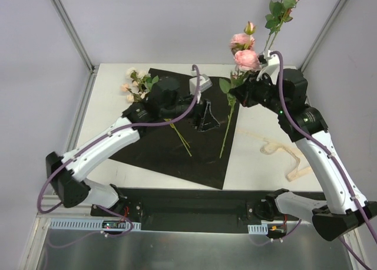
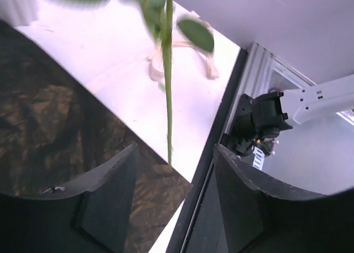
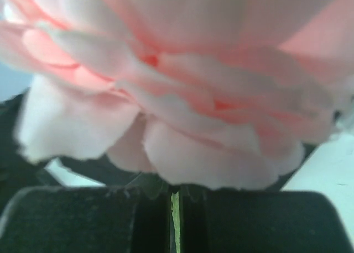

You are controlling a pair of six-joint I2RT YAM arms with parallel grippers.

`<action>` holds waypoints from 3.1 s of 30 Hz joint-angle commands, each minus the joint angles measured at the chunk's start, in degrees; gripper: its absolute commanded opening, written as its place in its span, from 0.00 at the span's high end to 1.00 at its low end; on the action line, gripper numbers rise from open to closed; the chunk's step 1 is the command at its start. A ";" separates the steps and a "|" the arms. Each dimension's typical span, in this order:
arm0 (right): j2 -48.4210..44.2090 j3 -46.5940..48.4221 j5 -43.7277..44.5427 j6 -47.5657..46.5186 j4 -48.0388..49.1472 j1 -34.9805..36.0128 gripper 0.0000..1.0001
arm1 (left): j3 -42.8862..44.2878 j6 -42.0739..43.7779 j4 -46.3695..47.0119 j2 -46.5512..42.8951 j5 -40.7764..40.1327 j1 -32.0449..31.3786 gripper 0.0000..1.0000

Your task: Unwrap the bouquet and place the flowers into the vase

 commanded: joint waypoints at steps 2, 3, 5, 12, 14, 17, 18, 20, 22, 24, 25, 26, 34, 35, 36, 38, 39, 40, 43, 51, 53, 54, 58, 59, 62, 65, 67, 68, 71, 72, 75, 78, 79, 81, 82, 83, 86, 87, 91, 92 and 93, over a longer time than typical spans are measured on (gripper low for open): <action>-3.95 1.40 19.36 -6.44 12.52 -0.65 0.99 | -5.42 0.49 0.75 -14.34 -12.25 0.40 0.38; -3.51 2.97 21.65 -8.36 13.58 -1.61 0.99 | -7.61 0.49 0.75 -15.76 -13.83 0.57 0.37; -1.32 4.73 24.47 -10.39 18.22 -2.58 0.99 | -9.90 0.49 0.48 -19.35 -14.89 1.19 0.34; 14.92 19.67 35.30 -16.54 30.72 -10.13 0.99 | -19.57 -2.58 -1.28 -27.28 -18.24 2.51 0.32; 17.66 21.96 34.76 -19.18 37.56 -10.67 0.99 | -21.68 -3.38 -1.28 -28.60 -18.24 2.51 0.32; 23.98 29.68 34.50 -22.44 38.47 -11.54 0.99 | -23.62 -3.82 -1.45 -29.83 -19.11 2.51 0.32; 26.96 31.27 34.68 -23.05 38.03 -11.81 0.99 | -23.80 -3.38 -1.62 -30.01 -19.64 2.60 0.32; 29.43 33.22 34.15 -23.76 38.99 -12.42 0.99 | -23.71 -2.85 -2.33 -29.92 -20.96 2.68 0.32; 30.50 33.83 34.15 -23.85 40.22 -13.04 0.99 | -23.45 -2.24 -2.59 -29.66 -21.40 2.77 0.32; 31.82 34.45 34.15 -23.85 40.66 -13.39 0.99 | -22.84 -1.71 -2.77 -29.40 -21.58 2.86 0.32; 32.17 34.62 34.59 -23.94 40.66 -13.65 0.99 | -22.40 -1.62 -2.77 -28.96 -21.49 2.86 0.32; 32.52 34.28 34.59 -23.94 40.75 -13.83 0.99 | -22.13 -1.53 -2.86 -28.78 -21.40 2.95 0.32; 28.66 19.70 34.42 -22.62 45.40 -14.18 0.99 | -21.34 -1.79 -3.03 -25.88 -20.44 3.04 0.32; 27.96 17.77 34.33 -22.36 46.02 -14.18 0.99 | -21.43 -2.06 -3.03 -25.62 -20.26 3.04 0.33; 27.78 14.79 34.15 -21.66 47.16 -14.18 0.99 | -21.34 -2.32 -3.03 -25.44 -19.91 3.04 0.33; 27.69 11.96 32.84 -21.39 48.30 -14.18 0.99 | -21.25 -2.67 -2.95 -25.35 -19.38 2.95 0.33; 27.78 10.99 32.40 -21.13 49.09 -14.18 0.97 | -21.34 -2.76 -3.03 -25.53 -19.30 3.04 0.33; 27.95 9.59 32.48 -20.95 49.10 -14.18 0.96 | -21.43 -2.85 -2.95 -25.79 -19.29 3.04 0.33; 28.83 7.74 33.79 -20.16 49.10 -14.18 0.85 | -21.95 -3.29 -3.03 -26.67 -19.56 3.04 0.32; 24.71 4.57 35.03 -17.71 38.75 -14.01 0.27 | -22.83 -4.78 -2.95 -27.64 -19.91 3.04 0.32; 21.56 3.08 36.70 -15.08 33.76 -13.40 0.11 | -22.83 -5.22 -2.95 -27.38 -20.08 3.04 0.32; 20.58 2.90 37.05 -13.84 30.50 -13.13 0.07 | -22.75 -5.40 -2.95 -27.20 -20.17 3.04 0.32; 14.62 -0.43 39.95 -4.18 15.55 -11.64 0.03 | -22.83 -6.63 -2.86 -26.41 -21.31 3.04 0.32; 13.20 -2.01 40.39 -0.42 11.87 -10.85 0.03 | -22.83 -6.89 -2.86 -26.23 -22.45 3.04 0.32; 7.05 -12.54 40.39 2.77 12.44 -5.24 0.03 | -23.36 -9.26 -2.94 -25.79 -25.26 3.47 0.30; 3.61 -22.48 37.33 6.11 15.60 2.50 0.03 | -24.59 -13.74 -2.95 -24.92 -28.08 6.19 0.29; 3.70 -28.81 34.16 7.17 20.41 8.73 0.05 | -26.52 -19.42 -2.95 -24.74 -27.56 8.91 0.25; 4.31 -30.14 33.45 7.26 21.67 10.93 0.05 | -27.31 -21.81 -2.86 -24.39 -26.51 13.10 0.23; 6.94 -33.75 32.31 10.33 24.05 18.92 0.07 | -31.52 -30.52 -2.42 -22.64 -23.69 21.63 0.25; 7.65 -34.71 31.35 11.03 25.88 20.08 0.07 | -32.32 -32.28 -2.07 -22.11 -24.30 23.58 0.26; 8.35 -38.40 29.85 12.71 32.21 23.43 0.08 | -35.13 -37.91 1.44 -18.77 -22.73 30.60 0.31; 8.88 -42.53 28.70 11.84 38.71 24.92 0.08 | -34.79 -41.78 5.92 -13.33 -20.88 34.31 0.40; 8.80 -43.67 28.44 11.40 41.78 25.01 0.09 | -33.83 -42.92 6.54 -11.48 -20.62 34.76 0.41; 7.49 -45.61 27.30 10.43 43.82 25.28 0.09 | -28.57 -42.67 6.99 -4.55 -19.39 34.94 0.45; 7.13 -45.88 27.38 9.82 45.22 25.37 0.09 | -26.37 -41.80 6.99 -2.00 -18.86 35.03 0.49; 6.95 -46.23 27.82 9.55 45.67 25.54 0.09 | -21.74 -41.18 6.90 3.25 -17.90 34.94 0.52; 7.65 -46.94 28.00 9.72 47.34 25.54 0.09 | -13.21 -40.29 5.76 13.18 -18.24 35.03 0.65; 8.09 -46.68 28.08 9.72 47.34 25.63 0.09 | -10.64 -40.55 4.71 15.58 -18.94 34.94 0.69; 7.74 -47.11 28.61 9.55 47.43 25.63 0.09 | 0.44 -41.08 -4.24 25.17 -23.50 34.59 0.69; 7.57 -47.29 28.61 9.55 47.52 25.80 0.09 | 3.85 -40.91 -5.48 27.53 -24.73 34.24 0.68; 7.30 -47.46 28.70 9.46 47.61 25.72 0.09 | 5.62 -40.30 -6.71 28.51 -26.66 33.72 0.67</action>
